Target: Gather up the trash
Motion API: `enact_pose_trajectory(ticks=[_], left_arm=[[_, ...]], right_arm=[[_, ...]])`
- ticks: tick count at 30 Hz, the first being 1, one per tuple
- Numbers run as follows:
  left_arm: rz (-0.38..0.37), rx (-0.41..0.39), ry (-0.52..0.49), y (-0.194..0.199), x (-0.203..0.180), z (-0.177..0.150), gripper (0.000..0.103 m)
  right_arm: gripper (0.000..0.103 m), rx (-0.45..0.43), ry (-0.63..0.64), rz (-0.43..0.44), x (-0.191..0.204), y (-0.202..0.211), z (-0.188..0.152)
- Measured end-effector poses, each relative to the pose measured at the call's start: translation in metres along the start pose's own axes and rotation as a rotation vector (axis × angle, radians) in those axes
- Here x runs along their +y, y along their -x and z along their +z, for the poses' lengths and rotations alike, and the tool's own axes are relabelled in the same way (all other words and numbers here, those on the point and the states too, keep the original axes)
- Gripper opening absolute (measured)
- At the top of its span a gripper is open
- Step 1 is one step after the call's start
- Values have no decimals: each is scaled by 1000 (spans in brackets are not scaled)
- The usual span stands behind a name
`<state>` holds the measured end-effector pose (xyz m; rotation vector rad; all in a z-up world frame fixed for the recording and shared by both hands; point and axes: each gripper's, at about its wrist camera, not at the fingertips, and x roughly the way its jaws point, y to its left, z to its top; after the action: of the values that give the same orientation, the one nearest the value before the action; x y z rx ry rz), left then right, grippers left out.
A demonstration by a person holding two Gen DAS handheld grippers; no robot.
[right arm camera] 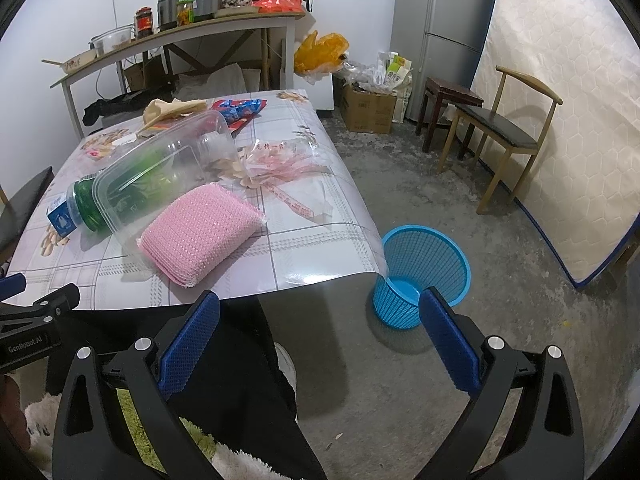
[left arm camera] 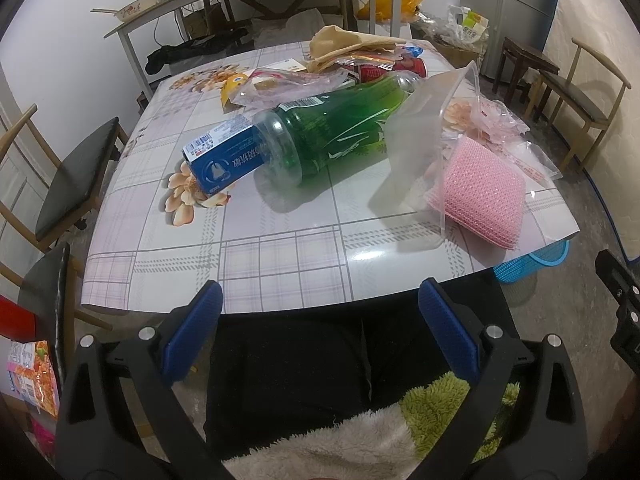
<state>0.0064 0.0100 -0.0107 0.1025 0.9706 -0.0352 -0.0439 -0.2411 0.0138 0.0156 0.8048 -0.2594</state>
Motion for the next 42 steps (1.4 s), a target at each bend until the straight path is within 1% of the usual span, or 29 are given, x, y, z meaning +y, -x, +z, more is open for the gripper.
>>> enact_pose_trajectory(ticks=[42], left_arm=[[4, 6, 2, -2, 3, -2, 94]], right_arm=[[97, 9, -17, 7, -4, -2, -6]])
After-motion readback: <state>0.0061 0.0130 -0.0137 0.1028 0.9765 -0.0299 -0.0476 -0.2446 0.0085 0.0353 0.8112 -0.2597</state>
